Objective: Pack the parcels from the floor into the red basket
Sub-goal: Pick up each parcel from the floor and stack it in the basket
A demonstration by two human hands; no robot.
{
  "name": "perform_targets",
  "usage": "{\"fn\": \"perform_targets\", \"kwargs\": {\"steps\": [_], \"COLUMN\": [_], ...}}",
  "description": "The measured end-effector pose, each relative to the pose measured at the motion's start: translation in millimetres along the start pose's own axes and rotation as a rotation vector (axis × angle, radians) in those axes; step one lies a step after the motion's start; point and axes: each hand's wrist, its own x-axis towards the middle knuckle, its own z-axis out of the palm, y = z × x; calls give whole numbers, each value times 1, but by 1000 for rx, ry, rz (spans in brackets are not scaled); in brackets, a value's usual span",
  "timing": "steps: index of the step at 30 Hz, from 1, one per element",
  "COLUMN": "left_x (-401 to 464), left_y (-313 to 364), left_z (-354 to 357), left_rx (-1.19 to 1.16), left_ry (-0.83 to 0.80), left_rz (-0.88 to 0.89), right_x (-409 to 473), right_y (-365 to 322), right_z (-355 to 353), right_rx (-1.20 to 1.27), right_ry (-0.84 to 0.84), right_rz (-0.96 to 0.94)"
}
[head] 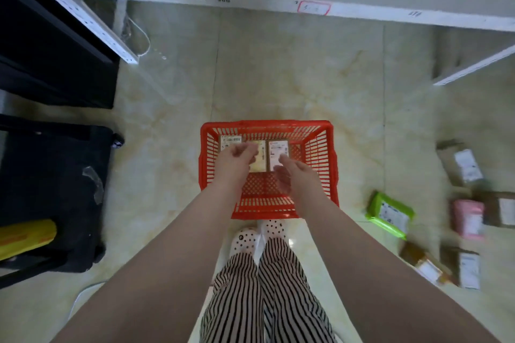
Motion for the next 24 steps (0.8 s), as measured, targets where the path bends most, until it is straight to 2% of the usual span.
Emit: {"fn": "perform_targets", "kwargs": {"steps": [6, 12, 15, 18, 20, 24], "left_x": [-110, -221, -270, -306, -327, -387], "left_y": [47, 58, 48, 35, 23, -21], "left_z": [46, 112, 155, 196, 227, 323], "left_rx": [88, 259, 362, 429, 456, 482], "left_ry": [-189, -366, -520, -607, -605, -604], "left_rz": [104, 152, 185, 181, 214, 235], "right_x": [-122, -215, -243, -267, -282, -317], "right_y": [-26, -20, -9, 3, 13, 47], "right_z": [-78, -174, -233, -287, -324, -443], "right_rx": [254, 520, 621, 690, 727, 757], "right_ry": [127, 276, 358, 417, 459, 554], "right_rz": [-120, -209, -236, -237, -232, -236]}}
